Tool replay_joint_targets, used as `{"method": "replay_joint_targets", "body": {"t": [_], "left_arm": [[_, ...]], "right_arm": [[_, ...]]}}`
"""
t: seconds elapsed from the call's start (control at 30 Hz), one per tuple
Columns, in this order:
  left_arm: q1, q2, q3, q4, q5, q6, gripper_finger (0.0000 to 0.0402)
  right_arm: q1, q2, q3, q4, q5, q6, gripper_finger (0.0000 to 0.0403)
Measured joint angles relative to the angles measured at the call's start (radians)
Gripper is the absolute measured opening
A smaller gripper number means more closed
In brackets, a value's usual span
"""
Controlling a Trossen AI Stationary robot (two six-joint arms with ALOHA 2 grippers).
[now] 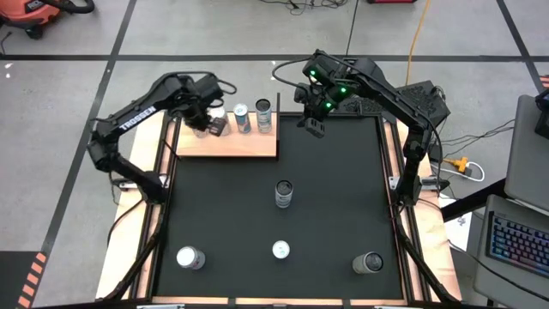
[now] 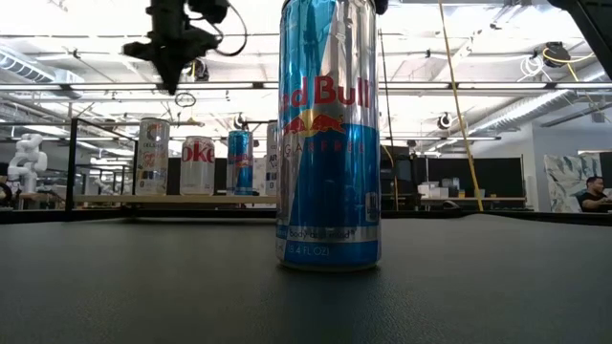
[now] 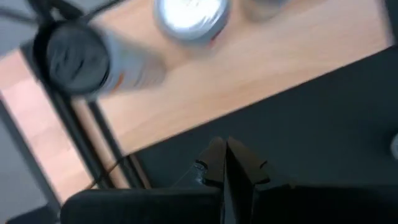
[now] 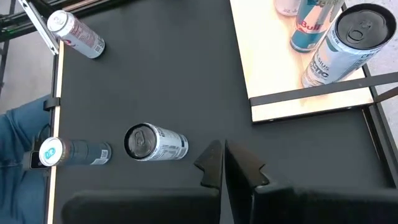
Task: Place canned beverage on shelf
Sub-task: Put the top white-yellow soda can on the shelf
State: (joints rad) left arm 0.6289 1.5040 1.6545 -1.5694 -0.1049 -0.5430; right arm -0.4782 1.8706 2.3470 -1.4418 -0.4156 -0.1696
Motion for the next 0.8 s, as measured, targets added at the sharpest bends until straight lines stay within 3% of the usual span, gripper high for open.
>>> {"method": "replay_joint_targets", "body": {"t": [0.27,0.8], "left_arm": [[0.040,-0.095,-0.201,-0.003,-0.050,-0.001,0.0008],[0.215,-0.065,-0.208,0.055,-0.069,0.029,0.0008]], "right_arm": [[0.000,0.000,0.000,0.000,0.000,0.000,0.0000],[0.000,0.000,0.000,0.001,0.000,-0.011,0.0000]]}}
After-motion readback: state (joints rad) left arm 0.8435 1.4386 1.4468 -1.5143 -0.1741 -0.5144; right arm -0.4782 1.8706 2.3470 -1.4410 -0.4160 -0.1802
